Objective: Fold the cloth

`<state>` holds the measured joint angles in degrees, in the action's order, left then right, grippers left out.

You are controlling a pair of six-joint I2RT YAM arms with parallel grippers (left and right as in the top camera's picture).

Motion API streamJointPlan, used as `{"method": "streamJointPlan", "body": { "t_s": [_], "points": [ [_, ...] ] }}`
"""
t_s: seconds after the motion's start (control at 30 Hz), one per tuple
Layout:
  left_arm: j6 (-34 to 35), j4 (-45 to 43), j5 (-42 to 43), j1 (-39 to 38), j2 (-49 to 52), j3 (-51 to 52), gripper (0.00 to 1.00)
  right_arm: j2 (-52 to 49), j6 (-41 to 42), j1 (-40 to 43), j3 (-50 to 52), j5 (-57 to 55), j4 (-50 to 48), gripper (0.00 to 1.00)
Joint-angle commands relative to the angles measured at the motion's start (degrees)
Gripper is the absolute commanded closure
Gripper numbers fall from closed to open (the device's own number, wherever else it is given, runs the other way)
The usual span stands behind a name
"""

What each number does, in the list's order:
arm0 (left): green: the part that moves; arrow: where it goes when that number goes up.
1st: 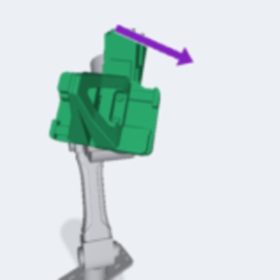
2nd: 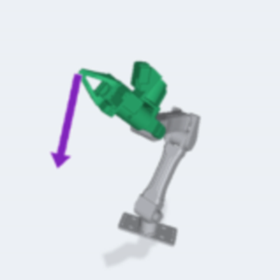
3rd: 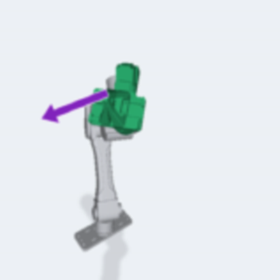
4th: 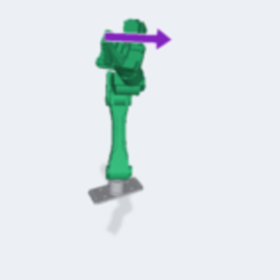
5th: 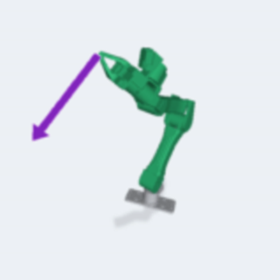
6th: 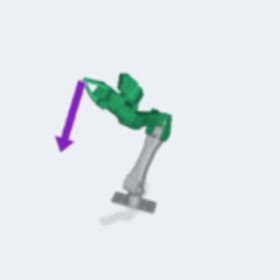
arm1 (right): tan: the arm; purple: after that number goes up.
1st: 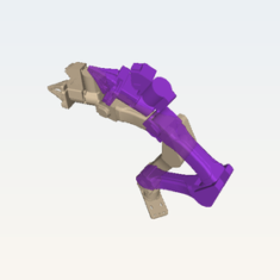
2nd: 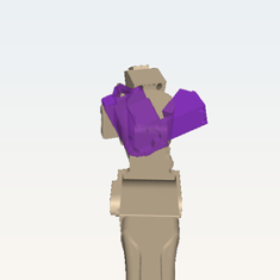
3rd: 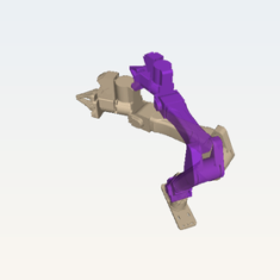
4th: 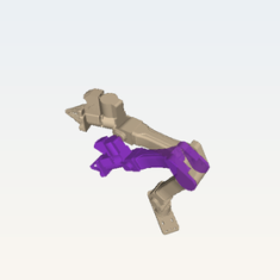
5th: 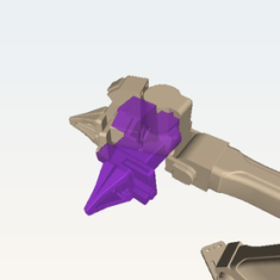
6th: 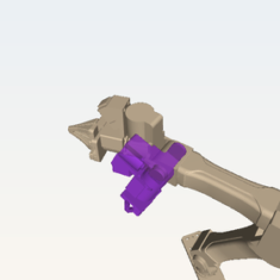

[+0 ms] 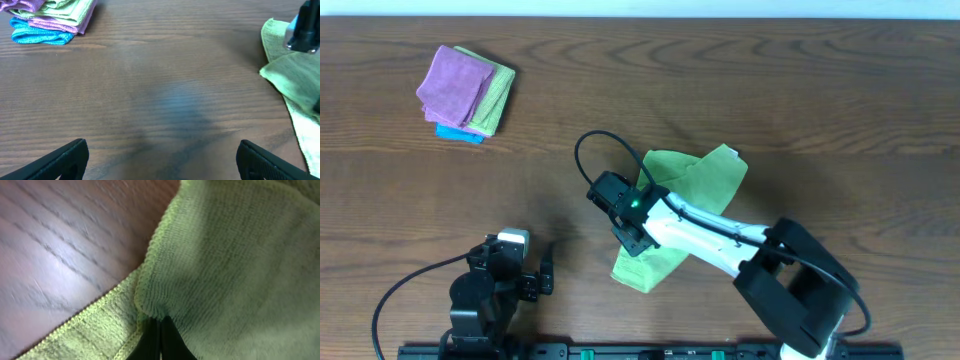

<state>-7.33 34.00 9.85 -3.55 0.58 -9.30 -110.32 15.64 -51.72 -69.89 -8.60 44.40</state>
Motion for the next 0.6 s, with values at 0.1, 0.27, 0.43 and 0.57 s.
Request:
{"method": "streamJointPlan", "body": {
  "t_s": [0.1, 0.27, 0.43, 0.57],
  "points": [
    [0.48, -0.20, -0.63, -0.24, -0.33, 0.42, 0.05, 1.95, 2.80, 0.00, -7.34, -3.85, 7.13, 0.98],
    [0.48, -0.20, -0.63, -0.24, -0.33, 0.42, 0.05, 4.72, 5.31, 0.00, -9.84, -7.50, 12.63, 0.98],
    [0.48, -0.20, -0.63, -0.22, -0.33, 0.42, 0.05, 6.64, 10.16, 0.11, -9.84, -8.13, 19.39, 0.99],
    [0.48, -0.20, -0.63, -0.22, -0.33, 0.42, 0.05, 6.73, 18.80, 0.11, -9.84, -9.09, 28.00, 0.98]
  ]
}}
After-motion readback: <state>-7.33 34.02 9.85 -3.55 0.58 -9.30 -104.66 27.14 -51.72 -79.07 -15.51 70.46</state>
